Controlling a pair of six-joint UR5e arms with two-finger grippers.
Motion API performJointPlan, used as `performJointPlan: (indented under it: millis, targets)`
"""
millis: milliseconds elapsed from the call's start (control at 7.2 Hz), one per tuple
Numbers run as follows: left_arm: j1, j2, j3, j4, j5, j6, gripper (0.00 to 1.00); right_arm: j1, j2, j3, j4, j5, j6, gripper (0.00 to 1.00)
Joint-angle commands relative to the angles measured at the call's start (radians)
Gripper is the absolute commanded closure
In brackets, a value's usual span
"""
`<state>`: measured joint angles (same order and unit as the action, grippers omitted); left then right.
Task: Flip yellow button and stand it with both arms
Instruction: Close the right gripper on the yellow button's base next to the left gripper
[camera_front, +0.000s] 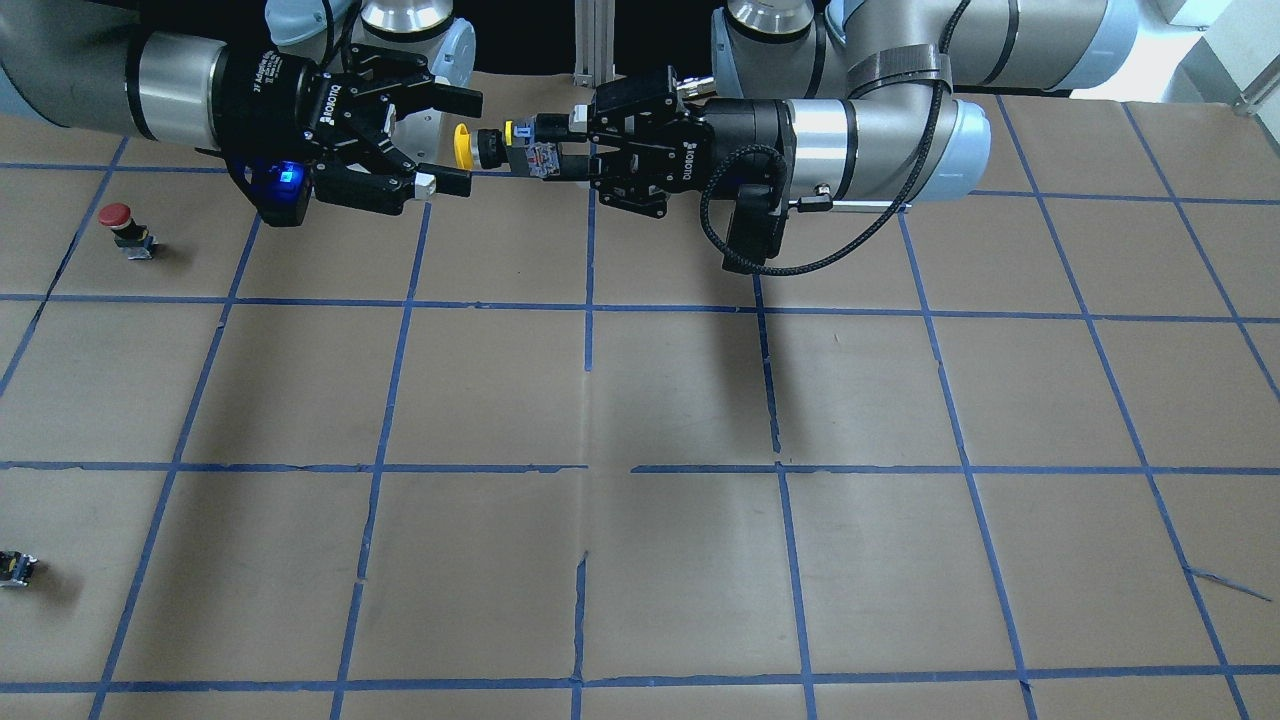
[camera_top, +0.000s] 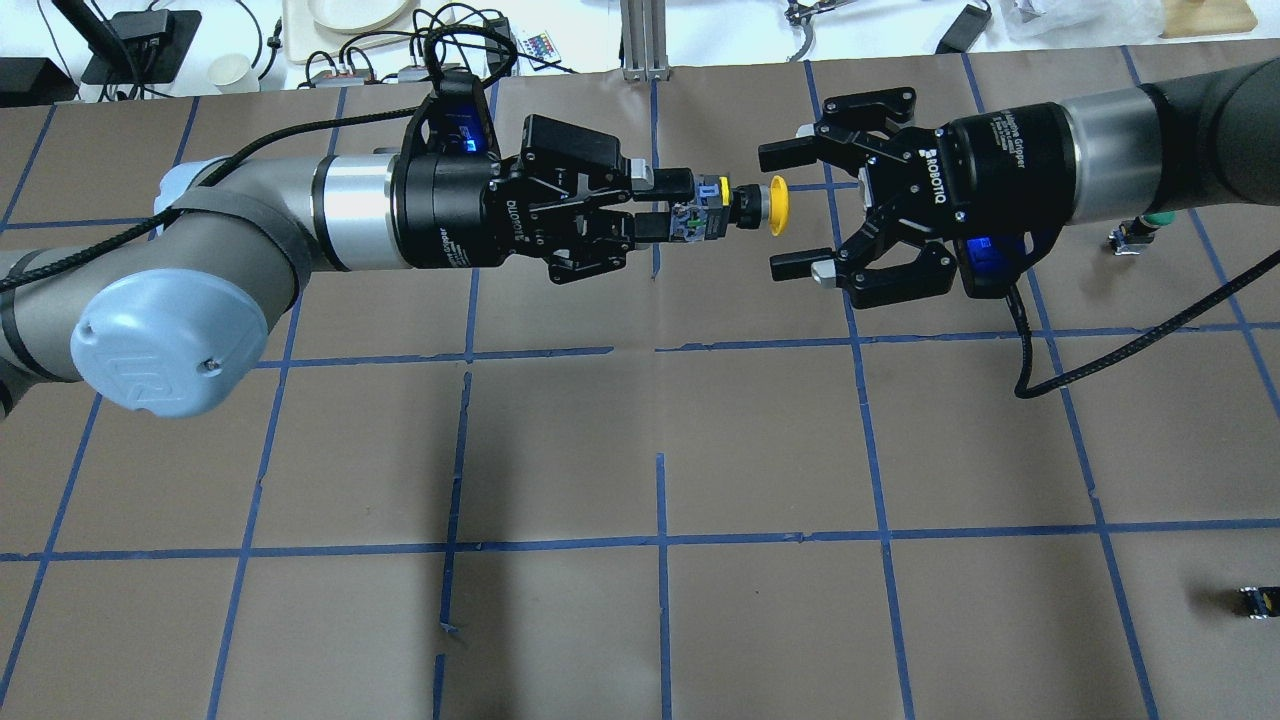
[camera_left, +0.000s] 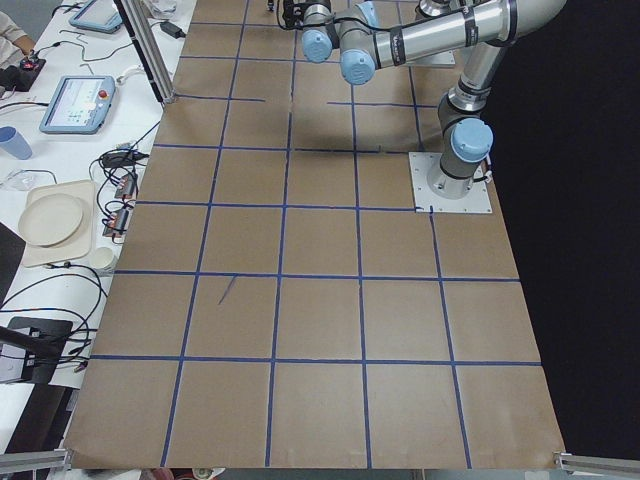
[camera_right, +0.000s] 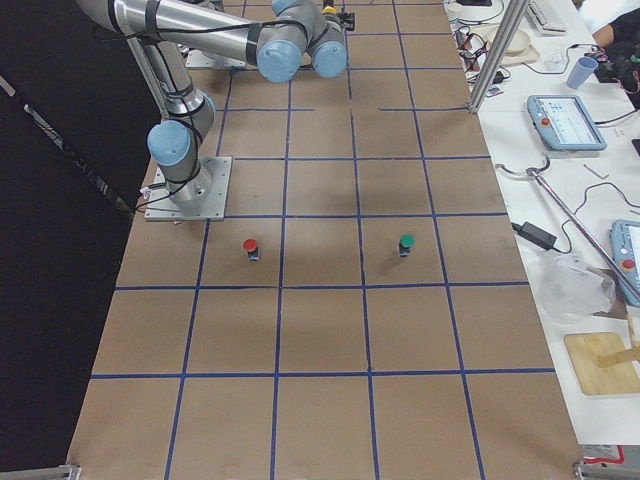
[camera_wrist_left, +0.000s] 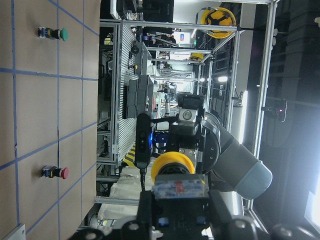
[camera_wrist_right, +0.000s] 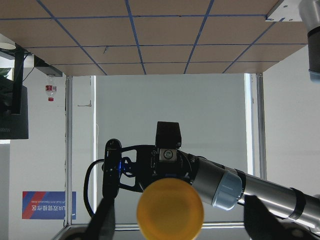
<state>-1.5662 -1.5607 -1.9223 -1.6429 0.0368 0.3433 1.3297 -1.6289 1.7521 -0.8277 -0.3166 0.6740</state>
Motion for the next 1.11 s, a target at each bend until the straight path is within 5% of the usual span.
performJointPlan:
  millis: [0, 278, 556, 833, 972]
  targets:
    - [0.0, 0.004, 0.0, 0.0, 0.0, -0.007, 1.0, -0.004, 0.001, 0.0, 0.002, 0.001, -0.001, 0.67]
    - [0.0, 0.004, 0.0, 0.0, 0.0, -0.007, 1.0, -0.006, 0.0, -0.002, 0.004, 0.01, -0.001, 0.92]
    - [-0.002, 0.002, 0.0, 0.002, 0.003, -0.013, 0.98, -0.006, 0.0, -0.006, 0.005, 0.008, -0.001, 0.95]
    - [-0.002, -0.002, 0.008, 0.003, 0.006, -0.109, 0.07, -0.007, 0.0, -0.008, 0.007, 0.008, -0.001, 0.96]
    - [-0.002, -0.001, 0.008, 0.043, 0.009, -0.207, 0.01, -0.009, 0.0, -0.011, 0.007, 0.008, -0.001, 0.96]
